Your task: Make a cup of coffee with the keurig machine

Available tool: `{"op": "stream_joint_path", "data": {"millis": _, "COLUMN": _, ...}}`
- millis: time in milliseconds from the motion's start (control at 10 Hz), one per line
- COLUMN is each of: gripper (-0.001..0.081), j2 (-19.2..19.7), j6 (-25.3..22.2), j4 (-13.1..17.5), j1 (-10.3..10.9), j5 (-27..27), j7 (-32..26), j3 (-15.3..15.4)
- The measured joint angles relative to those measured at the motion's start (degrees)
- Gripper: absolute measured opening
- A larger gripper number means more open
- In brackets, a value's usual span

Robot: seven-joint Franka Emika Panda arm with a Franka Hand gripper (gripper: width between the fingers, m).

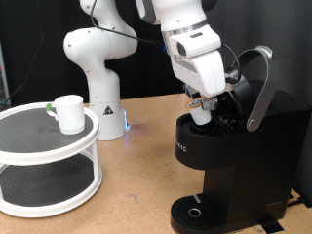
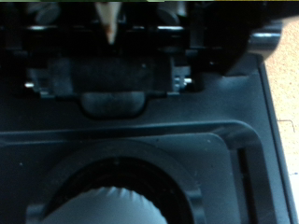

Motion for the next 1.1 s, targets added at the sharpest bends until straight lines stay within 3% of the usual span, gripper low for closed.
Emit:
{"op": "stream_joint_path", "data": {"millis": 800, "gripper": 0.0434, "j2": 0.9, "j6": -1.8, "j4": 1.2, "j1": -0.1, "j5": 1.1, "j7": -0.3, "j3": -0.3}}
{"op": "stream_joint_path", "data": {"millis": 1100, "gripper": 0.0434, "j2": 4.2, "j6": -1.3, "j4": 1.9, "j1": 0.0, "j5": 1.0, "j7": -0.3, "j3": 0.0}}
